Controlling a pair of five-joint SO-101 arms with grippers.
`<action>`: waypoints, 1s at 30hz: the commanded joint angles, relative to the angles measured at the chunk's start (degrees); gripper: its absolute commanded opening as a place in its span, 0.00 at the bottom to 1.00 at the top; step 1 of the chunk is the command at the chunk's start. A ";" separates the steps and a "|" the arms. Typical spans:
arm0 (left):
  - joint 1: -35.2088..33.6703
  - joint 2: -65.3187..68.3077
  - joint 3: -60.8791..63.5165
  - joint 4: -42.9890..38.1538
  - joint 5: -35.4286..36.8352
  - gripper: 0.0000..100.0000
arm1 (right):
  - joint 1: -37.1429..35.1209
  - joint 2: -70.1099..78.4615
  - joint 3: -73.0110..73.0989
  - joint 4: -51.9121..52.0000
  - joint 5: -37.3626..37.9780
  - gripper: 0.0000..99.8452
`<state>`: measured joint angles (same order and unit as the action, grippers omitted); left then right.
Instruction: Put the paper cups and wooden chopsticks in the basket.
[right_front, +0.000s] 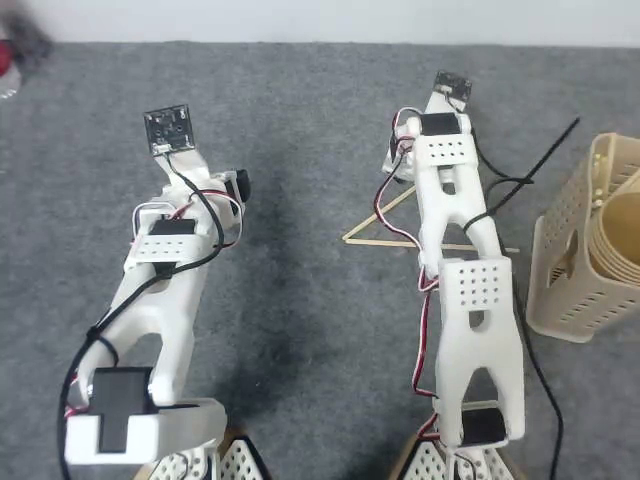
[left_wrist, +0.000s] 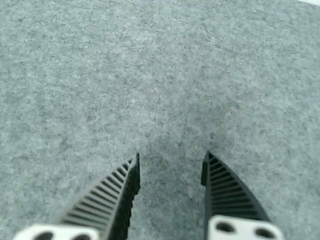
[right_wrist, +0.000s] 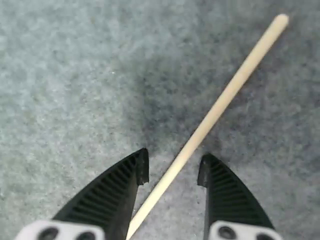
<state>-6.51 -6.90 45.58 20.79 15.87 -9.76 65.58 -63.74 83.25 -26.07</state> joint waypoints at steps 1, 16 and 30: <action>0.09 -0.44 -0.75 -1.23 0.26 0.20 | 0.92 4.44 -12.57 7.69 7.03 0.06; 0.09 -0.44 -0.66 -1.23 0.26 0.20 | 6.29 0.75 -25.67 19.82 20.31 0.01; 0.09 -0.44 -0.75 -1.23 0.26 0.20 | 6.29 -39.96 -9.14 19.91 25.76 0.01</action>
<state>-6.51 -6.90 45.58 20.79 15.87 -2.64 38.68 -79.82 100.66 -1.36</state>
